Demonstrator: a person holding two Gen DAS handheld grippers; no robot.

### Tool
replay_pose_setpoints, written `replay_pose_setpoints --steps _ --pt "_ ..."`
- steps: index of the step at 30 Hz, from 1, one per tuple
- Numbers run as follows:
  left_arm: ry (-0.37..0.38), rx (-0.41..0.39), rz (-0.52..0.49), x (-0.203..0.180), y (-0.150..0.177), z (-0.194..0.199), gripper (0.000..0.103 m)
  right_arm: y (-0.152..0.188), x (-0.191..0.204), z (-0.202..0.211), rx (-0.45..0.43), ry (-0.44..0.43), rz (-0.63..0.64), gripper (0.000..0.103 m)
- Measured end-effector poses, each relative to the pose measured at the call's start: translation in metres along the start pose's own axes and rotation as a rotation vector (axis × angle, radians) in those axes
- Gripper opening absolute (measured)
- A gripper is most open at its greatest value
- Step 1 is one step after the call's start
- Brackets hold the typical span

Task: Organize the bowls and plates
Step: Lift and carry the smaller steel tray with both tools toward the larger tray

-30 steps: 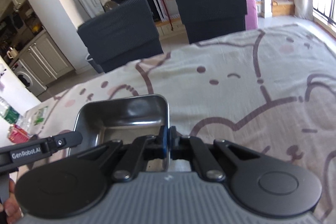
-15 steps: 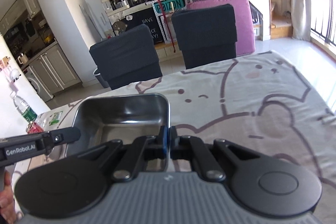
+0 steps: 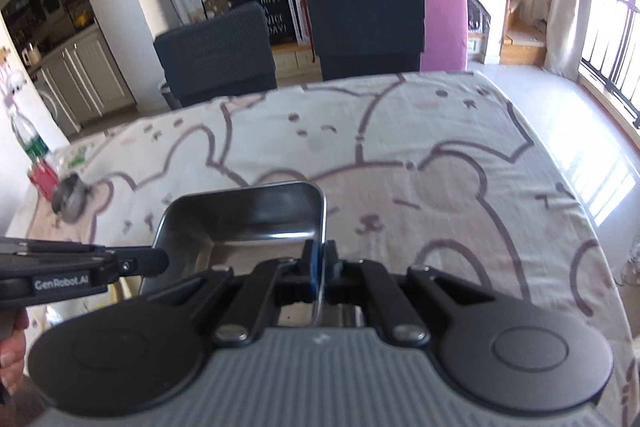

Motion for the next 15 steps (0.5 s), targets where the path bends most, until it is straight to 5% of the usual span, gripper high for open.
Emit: replay_pose_setpoints --steps 15 --pt "-0.045 0.129 -0.105 0.001 0.044 -0.026 0.01 0.022 0.001 -0.007 0.093 -0.007 0.104 0.004"
Point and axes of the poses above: each gripper's, at about its wrist camera, not at the fingertips, and z roughly against the way its jaws point, x to its left, y to its underside, the point moved 10 cm from there along -z, roughly the way its jaws point, and after that the axes turned 10 degrees about -x, right-handed, at the moved point
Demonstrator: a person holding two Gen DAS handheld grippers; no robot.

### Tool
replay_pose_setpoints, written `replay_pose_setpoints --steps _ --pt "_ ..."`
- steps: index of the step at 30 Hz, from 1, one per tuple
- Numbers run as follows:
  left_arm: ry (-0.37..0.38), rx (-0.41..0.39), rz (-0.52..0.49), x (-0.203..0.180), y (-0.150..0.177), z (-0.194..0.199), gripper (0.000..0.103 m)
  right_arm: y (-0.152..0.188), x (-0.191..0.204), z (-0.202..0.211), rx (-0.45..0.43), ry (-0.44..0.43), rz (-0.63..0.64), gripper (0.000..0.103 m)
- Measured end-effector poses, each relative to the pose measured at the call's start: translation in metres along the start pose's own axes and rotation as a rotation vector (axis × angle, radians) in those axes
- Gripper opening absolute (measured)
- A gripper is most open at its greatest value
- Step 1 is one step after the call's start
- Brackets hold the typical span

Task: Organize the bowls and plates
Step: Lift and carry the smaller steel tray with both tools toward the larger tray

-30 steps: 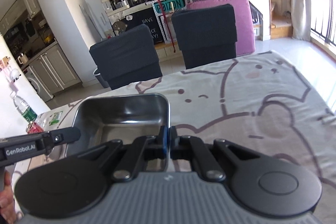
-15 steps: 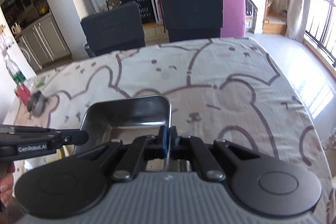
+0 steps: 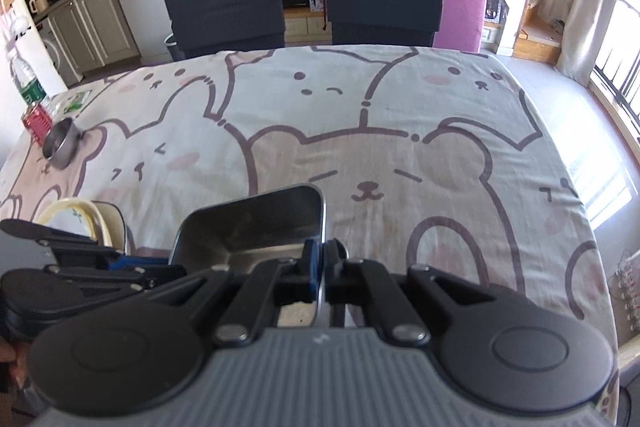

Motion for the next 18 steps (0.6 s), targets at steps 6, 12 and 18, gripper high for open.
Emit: replay_pose_setpoints --steps 6,12,18 --pt "-0.018 0.029 -0.025 0.001 0.006 -0.006 0.01 0.005 0.005 -0.005 0.027 0.006 0.03 0.004" --pt "-0.028 0.041 -0.045 0.002 0.008 -0.011 0.011 0.007 0.009 -0.01 0.044 0.018 0.06 0.005" --pt "-0.034 0.062 -0.068 0.001 0.015 -0.016 0.011 0.014 0.009 -0.018 0.076 0.038 0.091 0.005"
Point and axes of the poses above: each gripper's, at about its wrist camera, not at the fingertips, and z roughly against the way its jaws point, x to its left, y to its underside, the point moved 10 cm from there along -z, roughly the way its jaws point, and after that the axes turned 10 degrees about -x, right-handed, at the moved point
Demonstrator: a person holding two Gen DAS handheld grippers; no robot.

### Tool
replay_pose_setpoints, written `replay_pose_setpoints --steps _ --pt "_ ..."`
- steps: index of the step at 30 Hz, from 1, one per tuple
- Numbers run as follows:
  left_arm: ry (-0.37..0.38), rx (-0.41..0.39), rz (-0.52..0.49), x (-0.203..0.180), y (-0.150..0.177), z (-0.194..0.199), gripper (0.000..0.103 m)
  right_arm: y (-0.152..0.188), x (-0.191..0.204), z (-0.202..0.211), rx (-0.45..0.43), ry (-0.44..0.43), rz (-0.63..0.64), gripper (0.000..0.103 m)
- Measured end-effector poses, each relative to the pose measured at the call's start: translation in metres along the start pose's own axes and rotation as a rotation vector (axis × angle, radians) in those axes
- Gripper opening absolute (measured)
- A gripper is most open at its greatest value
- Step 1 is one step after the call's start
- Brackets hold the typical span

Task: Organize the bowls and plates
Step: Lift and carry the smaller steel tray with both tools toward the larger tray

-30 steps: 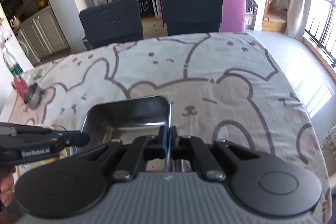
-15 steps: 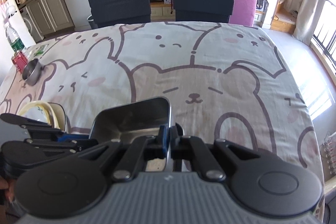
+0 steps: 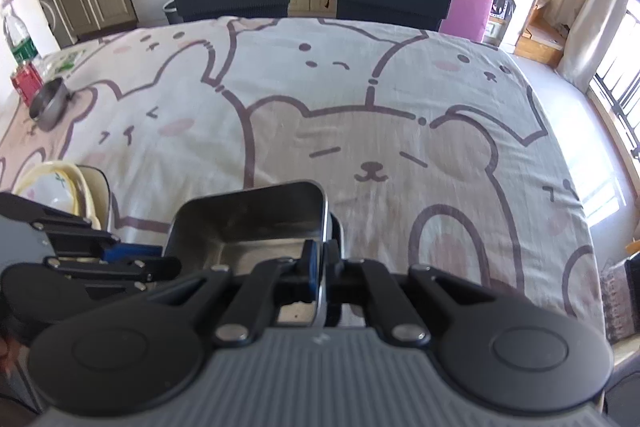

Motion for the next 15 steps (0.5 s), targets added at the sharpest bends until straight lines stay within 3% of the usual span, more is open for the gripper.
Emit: replay_pose_setpoints --steps 15 --pt "-0.004 0.007 -0.016 0.0 0.002 -0.005 0.011 0.019 -0.001 -0.03 0.084 0.039 0.071 0.005"
Point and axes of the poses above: each gripper's, at about its wrist camera, not at the fingertips, and z roughly against the way its jaws point, x to its left, y to its underside, the point moved 10 cm from there along -z, roughly the way its jaws point, and after that the axes turned 10 degrees about -x, right-handed, at the moved point
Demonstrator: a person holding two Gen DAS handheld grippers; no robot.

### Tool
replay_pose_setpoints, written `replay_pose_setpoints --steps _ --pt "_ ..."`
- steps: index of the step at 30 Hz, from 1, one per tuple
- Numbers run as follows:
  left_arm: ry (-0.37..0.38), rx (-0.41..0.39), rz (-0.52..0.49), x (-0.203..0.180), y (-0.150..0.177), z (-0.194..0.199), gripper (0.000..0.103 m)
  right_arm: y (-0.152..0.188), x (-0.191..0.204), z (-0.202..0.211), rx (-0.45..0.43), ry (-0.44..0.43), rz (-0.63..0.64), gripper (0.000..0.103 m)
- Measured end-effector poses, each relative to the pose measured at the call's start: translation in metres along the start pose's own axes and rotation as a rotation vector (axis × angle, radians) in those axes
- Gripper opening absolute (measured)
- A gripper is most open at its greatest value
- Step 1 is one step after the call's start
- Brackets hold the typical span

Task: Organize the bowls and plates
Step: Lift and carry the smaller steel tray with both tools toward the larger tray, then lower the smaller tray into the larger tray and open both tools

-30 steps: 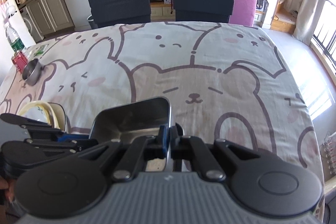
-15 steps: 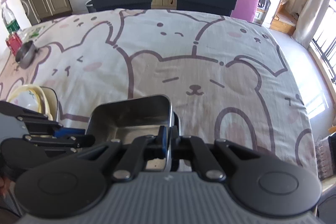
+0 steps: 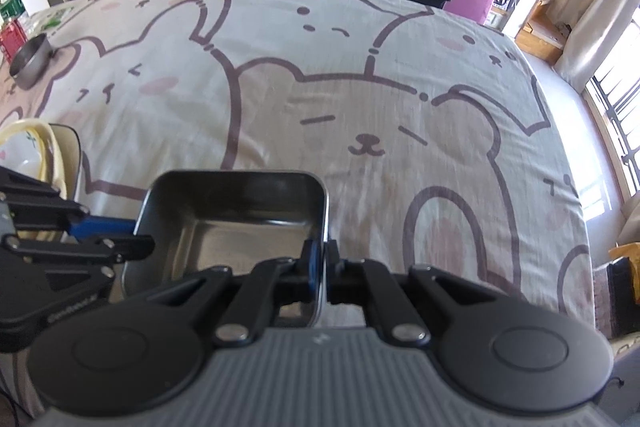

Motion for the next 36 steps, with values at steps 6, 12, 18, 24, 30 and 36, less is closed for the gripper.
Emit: replay_pose_setpoints --steps 6,12,18,24,30,36 --pt "-0.001 -0.006 0.009 0.0 -0.003 -0.002 0.011 0.006 0.0 -0.01 0.036 0.003 0.012 0.006" --pt "-0.001 -0.004 0.003 -0.001 -0.004 -0.004 0.011 0.013 -0.002 -0.022 0.068 0.004 0.02 0.006" --pt "0.012 0.0 0.012 0.0 -0.005 -0.003 0.011 0.013 -0.003 -0.028 0.073 0.007 0.027 0.007" --pt "0.019 0.004 0.011 0.0 -0.005 -0.004 0.011 0.015 -0.005 -0.03 0.073 -0.016 0.002 0.007" --pt "0.027 0.007 0.02 0.001 -0.004 -0.003 0.011 0.019 -0.013 -0.034 0.094 -0.048 -0.063 0.01" --pt "0.032 0.009 0.02 0.0 -0.004 -0.001 0.028 0.02 -0.015 -0.034 0.096 -0.058 -0.076 0.023"
Point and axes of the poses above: each gripper's, at about its wrist camera, not at the fingertips, and z roughly against the way its jaws point, x to its left, y to its underside, the point moved 10 cm from there along -z, roughly the way its jaws point, and after that the axes turned 10 degrees about -x, right-handed, at the moved point
